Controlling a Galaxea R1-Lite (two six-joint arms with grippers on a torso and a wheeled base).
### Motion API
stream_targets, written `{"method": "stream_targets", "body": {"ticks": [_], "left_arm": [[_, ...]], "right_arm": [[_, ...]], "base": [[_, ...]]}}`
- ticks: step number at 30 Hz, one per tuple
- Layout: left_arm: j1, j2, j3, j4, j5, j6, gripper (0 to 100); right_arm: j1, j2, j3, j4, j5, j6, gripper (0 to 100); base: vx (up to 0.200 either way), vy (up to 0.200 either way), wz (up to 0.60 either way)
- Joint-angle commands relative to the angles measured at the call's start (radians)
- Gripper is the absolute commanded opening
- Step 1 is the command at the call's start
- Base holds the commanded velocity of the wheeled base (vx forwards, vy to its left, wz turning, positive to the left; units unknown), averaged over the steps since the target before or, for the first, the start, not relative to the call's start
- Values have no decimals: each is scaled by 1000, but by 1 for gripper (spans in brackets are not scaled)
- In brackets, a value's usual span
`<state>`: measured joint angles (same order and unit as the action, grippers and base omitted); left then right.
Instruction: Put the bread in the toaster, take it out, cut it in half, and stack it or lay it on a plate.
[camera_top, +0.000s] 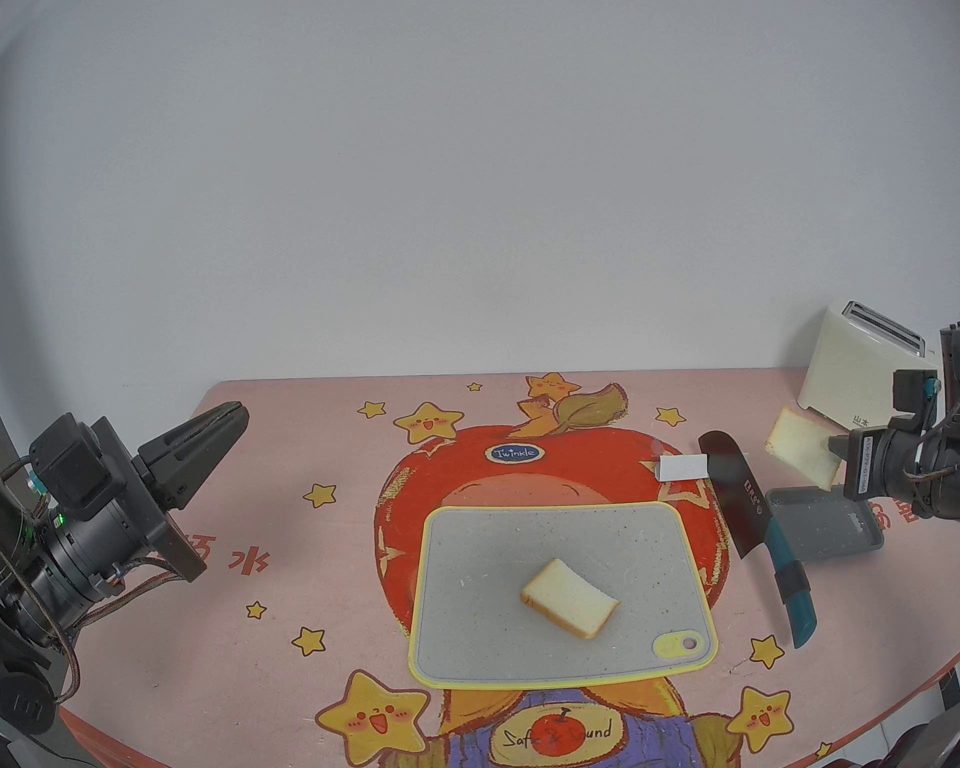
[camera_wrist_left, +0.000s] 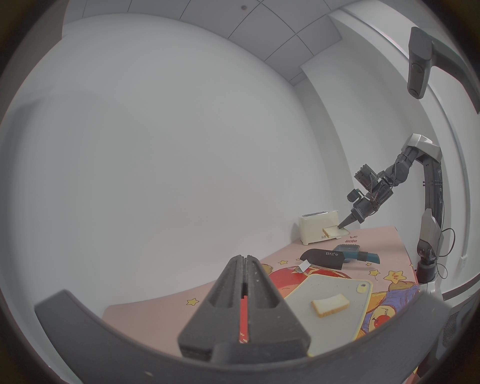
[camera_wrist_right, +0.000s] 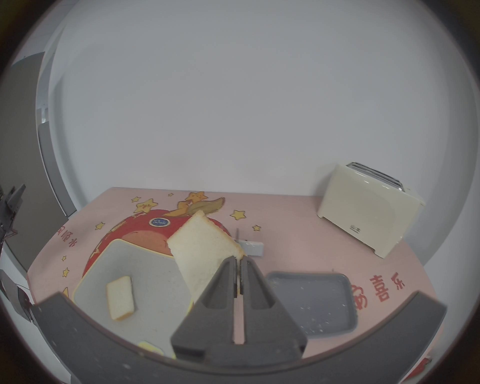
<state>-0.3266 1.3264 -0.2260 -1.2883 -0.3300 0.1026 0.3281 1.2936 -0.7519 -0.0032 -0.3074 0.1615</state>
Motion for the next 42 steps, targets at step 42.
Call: {"method": "stream_targets", "body": {"ticks": [42], "left_arm": [[0, -6, 0, -2, 0, 16, 0]], "right_arm": [[-254, 150, 77, -4, 34, 280, 0]], "base": [[0, 0, 0]]}}
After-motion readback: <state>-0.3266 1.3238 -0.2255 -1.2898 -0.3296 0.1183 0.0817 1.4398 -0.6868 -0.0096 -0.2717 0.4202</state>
